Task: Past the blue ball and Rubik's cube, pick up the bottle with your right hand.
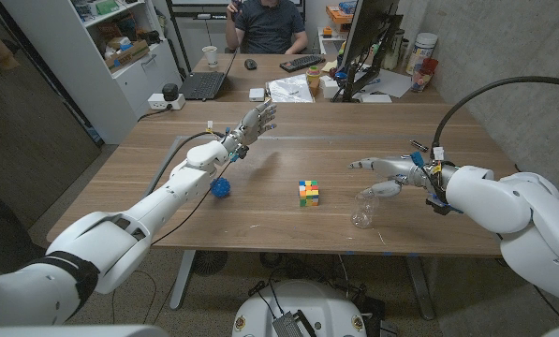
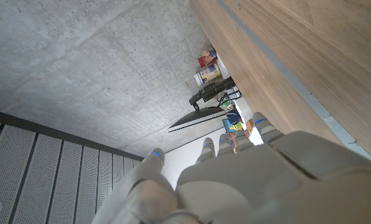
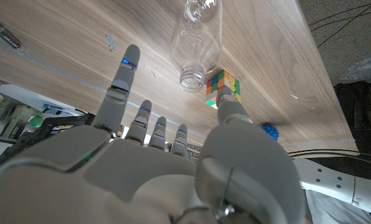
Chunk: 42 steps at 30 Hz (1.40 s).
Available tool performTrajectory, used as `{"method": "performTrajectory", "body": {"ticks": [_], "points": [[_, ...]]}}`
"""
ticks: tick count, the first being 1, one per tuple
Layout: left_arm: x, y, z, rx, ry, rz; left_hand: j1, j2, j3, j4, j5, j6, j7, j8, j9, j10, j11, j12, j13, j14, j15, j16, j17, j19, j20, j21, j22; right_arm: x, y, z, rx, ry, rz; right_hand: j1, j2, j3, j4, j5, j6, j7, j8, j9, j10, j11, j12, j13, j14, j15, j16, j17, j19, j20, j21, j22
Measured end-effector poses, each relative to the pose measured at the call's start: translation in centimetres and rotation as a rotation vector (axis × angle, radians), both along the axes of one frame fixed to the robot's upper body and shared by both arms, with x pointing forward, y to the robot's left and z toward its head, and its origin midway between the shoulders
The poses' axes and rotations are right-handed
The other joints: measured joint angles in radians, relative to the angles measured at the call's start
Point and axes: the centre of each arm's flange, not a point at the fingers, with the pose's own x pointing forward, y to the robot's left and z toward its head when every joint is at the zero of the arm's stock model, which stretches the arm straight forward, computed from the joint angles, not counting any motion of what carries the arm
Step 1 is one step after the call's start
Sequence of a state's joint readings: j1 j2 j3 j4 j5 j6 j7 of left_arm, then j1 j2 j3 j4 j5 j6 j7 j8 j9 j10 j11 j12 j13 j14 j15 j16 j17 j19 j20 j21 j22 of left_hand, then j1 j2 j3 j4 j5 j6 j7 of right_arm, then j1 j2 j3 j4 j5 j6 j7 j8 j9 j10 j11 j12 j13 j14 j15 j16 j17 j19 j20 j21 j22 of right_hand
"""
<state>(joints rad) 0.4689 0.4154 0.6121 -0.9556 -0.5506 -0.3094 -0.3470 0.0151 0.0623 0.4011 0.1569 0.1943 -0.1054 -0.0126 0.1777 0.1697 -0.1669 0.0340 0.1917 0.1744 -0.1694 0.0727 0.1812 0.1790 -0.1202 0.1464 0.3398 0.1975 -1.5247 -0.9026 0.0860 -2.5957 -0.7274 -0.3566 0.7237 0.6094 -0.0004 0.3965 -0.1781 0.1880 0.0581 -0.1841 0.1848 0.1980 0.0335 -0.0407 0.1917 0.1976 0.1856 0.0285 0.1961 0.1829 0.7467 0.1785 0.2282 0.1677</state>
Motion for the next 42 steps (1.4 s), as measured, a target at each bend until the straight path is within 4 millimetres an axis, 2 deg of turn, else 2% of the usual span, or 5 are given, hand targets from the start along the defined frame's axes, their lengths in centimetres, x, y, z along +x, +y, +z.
{"method": "performTrajectory", "body": {"ticks": [16,24,32,39,42], "points": [[-0.1,-0.4,0.1,0.014,0.003,0.000,0.000,0.000,-0.003,0.003,0.000,0.000,0.000,0.000,0.000,0.000,0.000,0.000,0.000,0.000,0.000,0.000,0.000,0.000,0.000,0.000,0.005,0.5,0.4,-0.9,-0.051,0.087,0.003,0.072,0.001,0.009,-0.002,0.000,-0.006,-0.019,0.005,0.005,0.000,0.000,0.000,0.000,0.014,-0.009,0.004,0.001,0.054,-0.025,0.000,0.000],[-0.2,-0.6,-0.2,0.023,0.009,-0.002,0.000,0.000,-0.006,0.000,0.000,0.000,0.000,0.000,0.000,0.000,0.000,0.000,0.000,0.000,0.000,0.000,0.000,0.000,0.000,0.000,0.005,0.5,0.8,-1.2,-0.065,0.118,0.019,0.124,-0.008,0.011,-0.003,0.000,-0.010,-0.025,0.005,0.005,0.000,0.000,0.000,0.000,0.031,-0.009,0.004,0.001,0.093,-0.043,0.000,0.000],[-0.2,-0.6,-0.3,0.027,0.012,-0.003,0.000,0.000,-0.008,0.003,0.000,0.000,0.000,0.000,0.000,0.000,0.000,0.000,0.000,0.000,0.000,0.000,0.000,0.000,0.000,0.000,0.005,0.6,1.5,-1.5,-0.083,0.143,0.045,0.192,-0.009,0.018,-0.004,0.000,-0.004,-0.031,0.013,0.004,-0.007,0.000,0.000,0.000,0.060,-0.006,0.012,0.001,0.153,-0.075,0.000,0.000],[-0.3,-0.6,-0.4,0.029,0.015,-0.002,-0.002,0.002,-0.008,0.003,0.006,0.000,0.000,0.000,0.000,0.000,0.000,0.000,0.000,0.000,0.000,0.000,0.000,0.000,0.000,0.000,0.005,0.8,2.1,-1.7,-0.097,0.159,0.068,0.298,0.007,0.030,0.000,-0.007,-0.004,-0.031,0.013,0.009,-0.025,-0.011,0.006,0.005,0.102,-0.044,0.028,0.010,0.235,-0.142,0.006,0.000],[-0.3,-0.6,-0.4,0.029,0.015,-0.001,-0.003,0.003,-0.013,0.007,0.006,0.000,0.000,0.000,0.000,0.000,0.000,0.000,0.000,0.000,0.000,0.000,0.000,0.000,0.000,0.000,0.005,1.0,2.5,-1.8,-0.118,0.165,0.077,0.349,0.017,0.030,0.000,-0.009,0.000,-0.034,0.021,0.010,-0.018,-0.026,0.010,0.005,0.138,-0.065,0.040,0.015,0.270,-0.177,0.006,0.001]]}}
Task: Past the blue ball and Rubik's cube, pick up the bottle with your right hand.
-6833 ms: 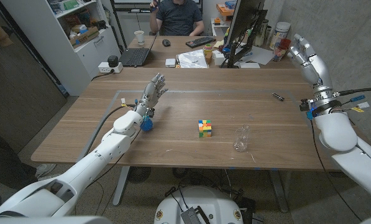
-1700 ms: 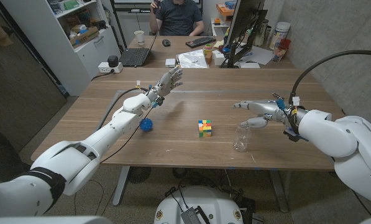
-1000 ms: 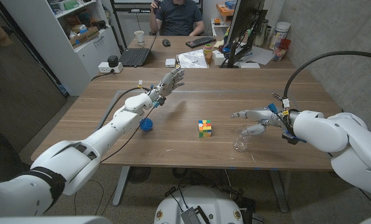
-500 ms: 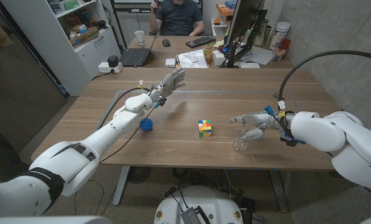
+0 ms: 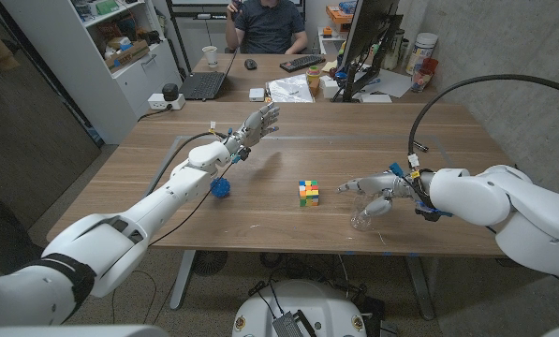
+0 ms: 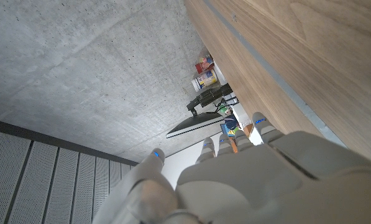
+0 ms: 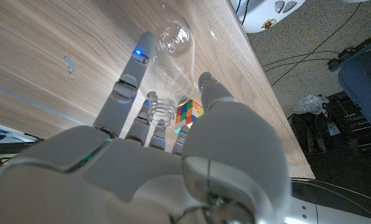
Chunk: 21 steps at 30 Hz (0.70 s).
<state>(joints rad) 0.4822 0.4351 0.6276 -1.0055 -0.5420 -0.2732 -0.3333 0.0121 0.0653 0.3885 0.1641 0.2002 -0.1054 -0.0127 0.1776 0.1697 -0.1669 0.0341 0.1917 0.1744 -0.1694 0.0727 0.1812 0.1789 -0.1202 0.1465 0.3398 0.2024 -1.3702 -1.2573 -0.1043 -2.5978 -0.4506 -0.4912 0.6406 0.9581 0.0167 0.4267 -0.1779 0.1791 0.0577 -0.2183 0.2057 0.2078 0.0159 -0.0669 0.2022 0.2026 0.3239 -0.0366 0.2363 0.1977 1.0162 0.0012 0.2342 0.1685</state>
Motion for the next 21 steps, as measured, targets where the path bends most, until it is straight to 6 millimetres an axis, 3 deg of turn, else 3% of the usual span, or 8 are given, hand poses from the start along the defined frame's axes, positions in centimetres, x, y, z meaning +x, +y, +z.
{"method": "performTrajectory", "body": {"ticks": [5,8,12,15,18,21], "points": [[0.0,0.1,-0.1,-0.001,0.000,0.003,0.000,0.000,0.000,0.000,0.000,0.000,0.000,0.000,0.000,0.000,0.000,0.000,0.000,0.000,0.000,0.000,0.000,0.000,0.000,0.000,0.000,0.5,0.5,-0.2,-0.015,0.012,0.010,0.084,0.030,-0.014,0.014,-0.003,0.085,-0.001,0.032,0.013,0.042,-0.019,0.022,0.009,0.102,-0.003,0.044,0.027,0.081,-0.103,0.012,0.006],[-0.1,0.2,-0.1,-0.004,-0.001,0.004,0.000,0.000,0.000,0.000,0.000,0.000,0.000,0.000,0.000,0.000,0.000,0.000,0.000,0.000,0.000,0.000,0.000,0.000,0.000,0.000,0.000,0.8,0.6,-0.1,-0.015,0.017,0.008,0.110,0.046,-0.026,0.017,-0.007,0.145,-0.001,0.053,0.022,0.057,-0.024,0.029,0.013,0.123,0.007,0.070,0.051,0.109,-0.142,0.021,0.011],[-0.2,0.4,0.0,-0.008,-0.004,0.007,0.000,0.000,-0.004,0.004,0.000,0.000,0.000,0.000,0.000,0.000,0.000,0.000,0.000,0.000,0.000,0.000,0.000,0.000,0.000,0.000,0.000,1.1,0.7,-0.2,-0.016,0.028,0.004,0.139,0.043,-0.048,0.019,-0.005,0.316,0.010,0.117,0.036,0.111,-0.019,0.053,0.024,0.154,0.038,0.077,0.112,0.148,-0.181,0.037,0.016],[-0.2,0.5,0.0,-0.010,-0.004,0.008,-0.002,0.002,-0.004,0.004,0.000,0.000,0.000,0.000,0.000,0.000,0.000,0.000,0.000,0.000,0.000,0.000,0.000,0.000,0.000,-0.007,0.000,1.3,0.6,-0.3,-0.001,0.036,-0.003,0.173,0.036,-0.063,0.012,-0.005,0.428,0.067,0.159,0.041,0.196,0.005,0.093,0.043,0.165,0.049,0.077,0.170,0.169,-0.202,0.052,0.020],[-0.3,0.5,0.0,-0.010,-0.005,0.009,-0.002,0.002,-0.004,0.004,0.000,0.000,0.000,0.000,0.000,0.000,0.000,0.000,0.000,0.000,0.000,0.000,0.000,0.000,0.000,-0.007,0.000,1.5,0.6,-0.4,0.010,0.041,-0.007,0.232,0.025,-0.092,0.013,-0.005,0.538,0.148,0.203,0.056,0.301,0.036,0.159,0.080,0.165,0.049,0.077,0.176,0.173,-0.206,0.077,0.029],[-0.3,0.6,0.0,-0.011,-0.006,0.009,-0.002,0.002,-0.004,0.004,0.000,0.000,0.000,0.000,0.000,0.000,0.000,0.000,0.000,0.000,0.000,0.000,0.000,0.000,0.000,-0.007,0.000,1.7,0.5,-0.5,0.026,0.045,-0.010,0.292,0.022,-0.122,0.014,-0.002,0.606,0.206,0.225,0.071,0.395,0.068,0.232,0.122,0.175,0.060,0.077,0.176,0.179,-0.213,0.106,0.037]]}}
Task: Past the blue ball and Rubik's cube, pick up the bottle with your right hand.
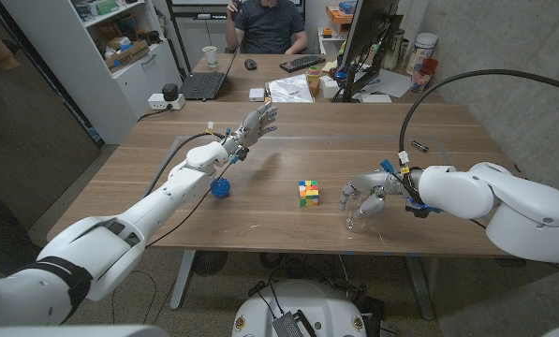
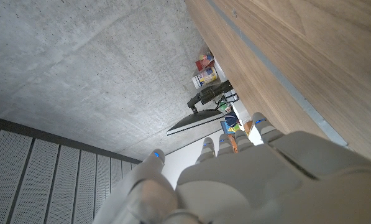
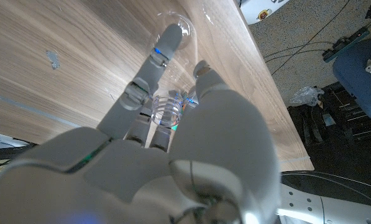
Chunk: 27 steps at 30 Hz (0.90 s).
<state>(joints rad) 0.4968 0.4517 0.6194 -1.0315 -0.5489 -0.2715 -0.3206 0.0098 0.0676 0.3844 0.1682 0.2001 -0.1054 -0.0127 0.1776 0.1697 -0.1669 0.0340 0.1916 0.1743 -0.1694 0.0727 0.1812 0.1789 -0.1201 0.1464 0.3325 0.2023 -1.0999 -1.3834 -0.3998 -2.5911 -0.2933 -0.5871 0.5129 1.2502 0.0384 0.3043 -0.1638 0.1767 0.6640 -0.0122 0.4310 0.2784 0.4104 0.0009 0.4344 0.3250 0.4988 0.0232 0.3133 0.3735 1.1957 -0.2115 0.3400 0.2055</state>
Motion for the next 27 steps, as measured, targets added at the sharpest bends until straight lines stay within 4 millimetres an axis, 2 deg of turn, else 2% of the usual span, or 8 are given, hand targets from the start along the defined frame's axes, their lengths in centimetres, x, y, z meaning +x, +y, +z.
{"method": "performTrajectory", "body": {"ticks": [1,2,5,16,27], "points": [[0.00,0.03,0.00,0.000,0.000,0.000,0.000,0.000,-0.002,0.002,0.000,0.000,0.000,0.000,0.000,0.000,0.000,0.000,0.000,0.000,0.000,0.000,0.000,0.000,0.000,0.000,0.000,0.06,-0.02,-0.01,0.012,0.000,-0.001,0.009,-0.006,-0.005,0.003,0.000,0.023,0.013,0.004,0.004,0.023,0.007,0.019,0.009,0.000,0.000,0.000,0.000,0.000,0.000,0.009,0.002],[-0.01,0.05,-0.01,0.000,0.000,0.000,0.000,0.000,-0.003,0.003,0.000,0.000,0.000,0.000,0.000,0.000,0.000,0.000,0.000,0.000,0.000,0.000,0.000,0.000,0.000,0.000,0.000,0.12,-0.07,-0.02,0.015,0.000,-0.003,0.020,-0.005,-0.008,0.005,0.000,0.042,0.028,0.008,0.006,0.041,0.013,0.038,0.019,0.019,0.019,0.000,0.000,0.000,0.000,0.016,0.002],[-0.02,0.12,0.00,-0.001,0.000,0.001,0.000,0.000,-0.004,0.004,0.000,0.000,0.000,0.000,0.000,0.000,0.000,0.000,0.000,0.000,0.000,0.000,0.000,0.000,0.000,0.000,0.000,0.24,-0.15,-0.04,0.027,-0.001,-0.006,0.023,-0.008,-0.017,0.006,0.005,0.055,0.034,0.015,0.010,0.058,0.022,0.077,0.033,0.031,0.031,0.000,0.000,0.004,-0.003,0.028,0.006],[-0.13,0.41,0.09,-0.004,-0.006,0.003,0.000,0.000,-0.011,0.003,0.000,0.000,0.000,0.000,0.000,0.000,0.000,0.000,0.000,0.000,0.000,0.000,0.000,0.000,0.000,0.000,0.000,0.63,-0.33,-0.12,0.054,0.002,-0.015,0.036,-0.021,-0.019,0.008,0.012,0.060,0.050,0.022,0.035,0.061,0.021,0.116,0.033,0.040,0.040,0.000,0.002,0.006,-0.005,0.047,0.006],[-0.26,0.66,0.10,-0.009,-0.010,0.006,0.000,0.000,-0.011,0.003,0.000,0.000,0.000,0.000,0.000,0.000,0.000,0.000,0.000,0.000,0.000,0.000,0.000,0.000,0.000,0.000,0.000,0.41,-0.61,0.77,0.060,-0.039,-0.023,0.042,-0.026,-0.019,0.008,0.016,0.060,0.050,0.023,0.046,0.055,0.027,0.125,0.033,0.043,0.043,0.000,0.002,0.005,-0.004,0.047,0.003]]}}
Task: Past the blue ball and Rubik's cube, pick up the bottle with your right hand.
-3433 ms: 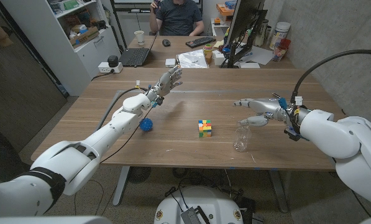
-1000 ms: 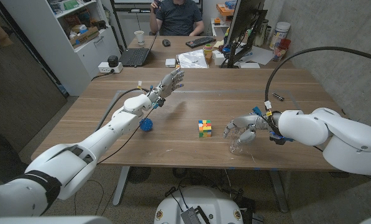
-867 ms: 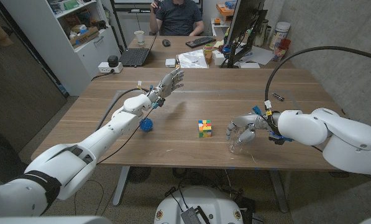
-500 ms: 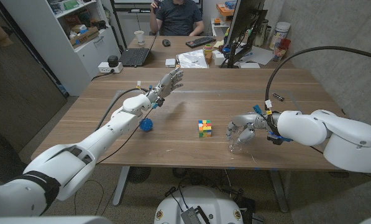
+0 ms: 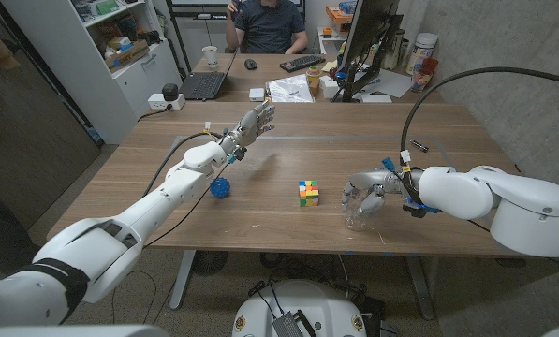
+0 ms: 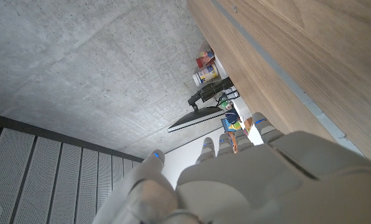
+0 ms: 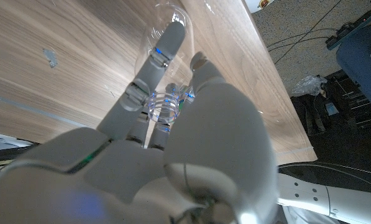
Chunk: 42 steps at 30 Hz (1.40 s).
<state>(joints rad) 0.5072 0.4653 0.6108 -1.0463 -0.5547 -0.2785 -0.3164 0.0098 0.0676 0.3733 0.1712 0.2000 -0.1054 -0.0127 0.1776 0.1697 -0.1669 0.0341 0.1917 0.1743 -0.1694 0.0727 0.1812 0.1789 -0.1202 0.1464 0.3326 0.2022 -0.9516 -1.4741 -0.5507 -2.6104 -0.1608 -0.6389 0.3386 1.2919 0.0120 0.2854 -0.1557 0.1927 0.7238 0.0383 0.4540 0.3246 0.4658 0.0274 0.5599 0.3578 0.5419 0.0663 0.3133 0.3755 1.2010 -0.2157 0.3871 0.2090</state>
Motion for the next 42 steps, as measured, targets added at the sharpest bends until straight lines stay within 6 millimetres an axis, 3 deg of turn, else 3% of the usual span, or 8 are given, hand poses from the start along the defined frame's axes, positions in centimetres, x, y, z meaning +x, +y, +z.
{"method": "performTrajectory", "body": {"ticks": [2,3,26,32,33,41,42], "points": [[0.0,0.1,0.0,-0.001,-0.001,0.001,0.000,0.000,0.000,0.000,0.000,0.000,0.000,0.000,0.000,0.000,0.000,0.000,0.000,0.000,0.000,0.000,0.000,0.000,0.000,0.000,0.000,0.0,-0.1,0.2,0.001,-0.009,-0.006,0.000,0.000,0.000,0.000,0.000,0.005,0.005,0.000,0.002,0.000,0.000,0.002,0.000,0.000,0.000,0.000,0.000,0.000,0.000,0.006,0.000],[0.0,0.1,0.1,-0.002,-0.002,0.001,0.000,0.000,-0.001,-0.001,0.000,0.000,0.000,0.000,0.000,0.000,0.000,0.000,0.000,0.000,0.000,0.000,0.000,0.000,0.000,0.000,0.000,-0.1,-0.2,0.3,0.000,-0.015,-0.009,0.016,0.016,-0.002,-0.001,0.000,0.005,0.005,0.000,0.003,0.000,0.000,0.002,0.000,0.000,0.000,0.000,0.000,-0.004,0.004,0.006,0.000],[0.2,0.0,0.3,-0.009,-0.009,-0.003,0.000,0.000,-0.014,0.000,0.003,0.000,0.000,0.000,0.000,0.000,0.000,0.000,0.000,0.000,0.000,0.000,0.000,0.000,0.000,0.000,0.000,-1.1,-0.4,3.3,-0.020,-0.107,-0.012,0.016,0.016,0.002,0.005,0.011,0.016,0.016,-0.001,0.021,0.000,0.000,0.033,0.000,0.010,0.011,0.000,0.000,-0.005,0.005,0.021,0.000],[0.3,0.0,0.3,-0.011,-0.007,-0.001,0.000,0.000,-0.016,0.001,0.003,0.000,0.000,0.000,0.000,0.000,0.000,0.000,0.000,0.000,0.000,0.000,0.000,0.000,0.000,-0.004,0.000,-1.2,-0.3,3.3,-0.024,-0.105,-0.006,0.016,0.016,0.002,0.005,0.015,0.016,0.016,-0.002,0.024,0.000,0.000,0.033,0.000,0.010,0.011,0.000,0.000,-0.005,0.005,0.022,0.000],[0.2,0.0,0.4,-0.012,-0.010,-0.003,0.000,0.000,-0.015,0.001,0.003,0.000,0.000,0.000,0.000,0.000,0.000,0.000,0.000,0.000,0.000,0.000,0.000,0.000,0.000,-0.004,0.000,-1.5,-0.4,4.3,-0.026,-0.136,-0.010,0.016,0.016,0.002,0.005,0.015,0.016,0.016,-0.002,0.026,0.000,0.000,0.033,0.000,0.010,0.011,0.000,0.000,-0.005,0.005,0.023,-0.003],[0.2,0.0,0.5,-0.014,-0.013,-0.004,0.000,0.000,-0.015,0.001,0.003,0.000,0.000,0.000,0.000,0.000,0.000,0.000,0.000,0.000,0.000,0.000,0.000,0.000,0.000,-0.004,0.000,-1.7,-0.3,4.6,-0.030,-0.152,0.000,0.016,0.016,0.002,0.005,0.015,0.020,0.019,-0.005,0.026,-0.002,0.002,0.037,0.000,0.011,0.011,0.000,0.000,-0.005,0.005,0.029,-0.005],[0.2,0.0,0.5,-0.014,-0.013,-0.004,0.000,0.000,-0.015,0.001,0.003,0.000,0.000,0.000,0.000,0.000,0.000,0.000,0.000,0.000,0.000,0.000,0.000,0.000,0.000,-0.004,0.000,-2.0,-0.7,5.5,-0.029,-0.184,-0.010,0.016,0.016,0.002,0.005,0.015,0.020,0.019,-0.005,0.026,-0.002,0.002,0.037,0.000,0.011,0.011,0.000,0.000,-0.005,0.005,0.029,-0.005]]}}
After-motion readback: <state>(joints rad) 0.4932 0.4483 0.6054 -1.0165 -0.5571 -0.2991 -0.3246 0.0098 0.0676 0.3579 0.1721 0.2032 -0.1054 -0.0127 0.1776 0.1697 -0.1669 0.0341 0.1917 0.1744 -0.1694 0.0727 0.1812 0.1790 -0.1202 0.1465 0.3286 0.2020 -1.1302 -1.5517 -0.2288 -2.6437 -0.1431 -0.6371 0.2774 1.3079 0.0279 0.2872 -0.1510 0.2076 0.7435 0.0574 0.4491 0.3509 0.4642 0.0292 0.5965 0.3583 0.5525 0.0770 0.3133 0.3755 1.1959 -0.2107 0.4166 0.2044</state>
